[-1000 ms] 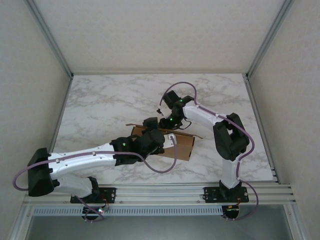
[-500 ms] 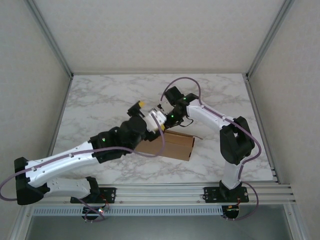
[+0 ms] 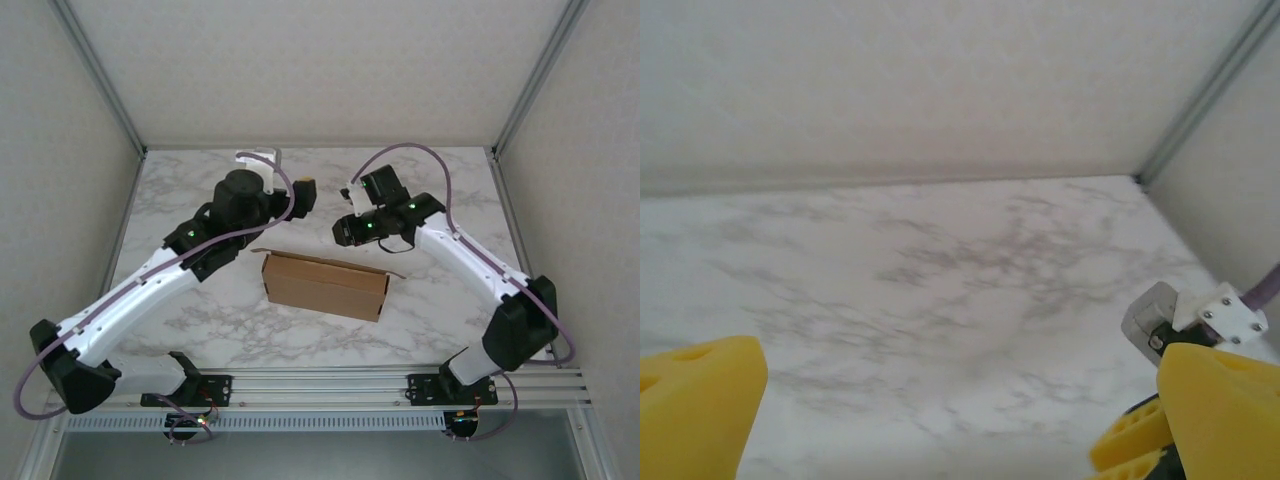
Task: Fold the paper box
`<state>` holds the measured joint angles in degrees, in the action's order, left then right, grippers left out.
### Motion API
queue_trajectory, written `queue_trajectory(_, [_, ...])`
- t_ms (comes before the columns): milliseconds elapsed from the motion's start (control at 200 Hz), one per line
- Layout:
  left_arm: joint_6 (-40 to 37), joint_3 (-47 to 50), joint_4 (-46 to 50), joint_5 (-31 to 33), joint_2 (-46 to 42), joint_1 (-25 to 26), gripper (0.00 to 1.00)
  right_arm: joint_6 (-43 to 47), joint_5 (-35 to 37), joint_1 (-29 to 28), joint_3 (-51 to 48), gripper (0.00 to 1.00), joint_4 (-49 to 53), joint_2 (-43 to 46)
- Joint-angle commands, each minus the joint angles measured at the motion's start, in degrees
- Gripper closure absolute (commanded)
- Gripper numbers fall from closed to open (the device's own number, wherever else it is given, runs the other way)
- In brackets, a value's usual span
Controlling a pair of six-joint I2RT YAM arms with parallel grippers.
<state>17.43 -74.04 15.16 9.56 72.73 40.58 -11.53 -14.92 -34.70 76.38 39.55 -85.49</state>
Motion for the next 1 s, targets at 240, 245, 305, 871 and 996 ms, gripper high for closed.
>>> queue_trajectory(240, [23.75, 8.84, -11.04, -17.06, 2.03, -1.21, 0.19, -7.27, 14.12, -2.87, -7.05, 0.74, 1.65, 11.37])
queue_trajectory(245, [23.81, 9.05, -11.17, -17.14, 2.05, -1.2, 0.2, -7.28, 14.3, -2.89, -7.18, 0.74, 1.66, 11.52])
queue_trajectory(305, [25.68, 10.94, -12.79, -18.35, 1.91, -1.21, 0.27, -7.34, 15.55, -3.09, -7.97, 0.74, 1.76, 12.9])
queue_trajectory(871, [35.39, 16.66, -11.72, -16.7, -0.58, -0.08, 0.39, -13.59, 25.54, -9.57, -7.25, 0.74, 4.95, 18.67])
queue_trajectory(996, [35.07, 17.19, -11.2, -14.11, -1.49, 1.32, 0.39, -13.63, 26.2, -10.29, -7.27, 0.75, 5.31, 19.29])
